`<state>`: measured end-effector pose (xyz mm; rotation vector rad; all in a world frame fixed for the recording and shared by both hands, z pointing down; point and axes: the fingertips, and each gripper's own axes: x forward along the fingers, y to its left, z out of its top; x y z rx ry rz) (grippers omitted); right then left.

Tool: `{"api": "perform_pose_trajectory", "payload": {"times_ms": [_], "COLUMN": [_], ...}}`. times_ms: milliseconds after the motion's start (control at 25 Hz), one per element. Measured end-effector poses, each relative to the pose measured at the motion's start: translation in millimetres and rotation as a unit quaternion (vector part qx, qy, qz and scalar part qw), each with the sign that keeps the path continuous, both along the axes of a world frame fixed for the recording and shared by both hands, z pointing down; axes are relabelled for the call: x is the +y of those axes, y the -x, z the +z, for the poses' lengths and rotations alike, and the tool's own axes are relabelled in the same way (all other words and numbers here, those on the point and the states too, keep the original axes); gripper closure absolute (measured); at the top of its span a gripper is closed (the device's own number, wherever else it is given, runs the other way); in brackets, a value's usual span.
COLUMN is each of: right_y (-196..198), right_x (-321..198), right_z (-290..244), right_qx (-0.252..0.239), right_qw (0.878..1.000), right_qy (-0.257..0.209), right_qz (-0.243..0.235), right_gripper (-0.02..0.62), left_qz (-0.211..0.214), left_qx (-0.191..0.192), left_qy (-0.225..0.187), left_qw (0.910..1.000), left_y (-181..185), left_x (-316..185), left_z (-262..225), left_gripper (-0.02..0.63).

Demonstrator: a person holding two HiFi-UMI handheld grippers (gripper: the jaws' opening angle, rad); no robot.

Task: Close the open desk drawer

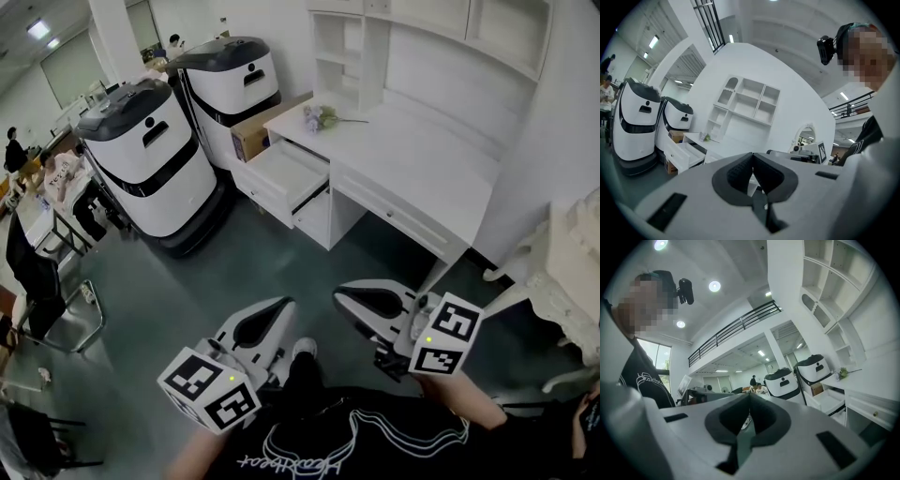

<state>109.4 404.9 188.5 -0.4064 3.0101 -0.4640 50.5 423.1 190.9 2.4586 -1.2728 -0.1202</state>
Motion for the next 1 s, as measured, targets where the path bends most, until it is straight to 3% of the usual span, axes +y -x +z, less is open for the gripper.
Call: {"api": "perform_pose_trajectory", "payload": {"times_ms": [400,1000], "right_y": [28.9,108.1], "right_x": [-70.2,-250.3], "right_z": [13.7,33.3], "right_qx": [0.0,0.013], "right_qw": [1.0,0.997], "right_qy": [0.01,0.064], "right_qz": [0.003,0.036], "right_gripper": [0.589,0.589], "left_qz": [-0.001,0.015], "left_qx": [0.0,0.013], "left_qy": [0.012,0.054], "left_qw": [0.9999,0.9983], "left_y": [30.9,122.5], "left_x": [-68.7,-254.6], "left_z": [17.1,36.5], "left_gripper": [0.601,0.601]}}
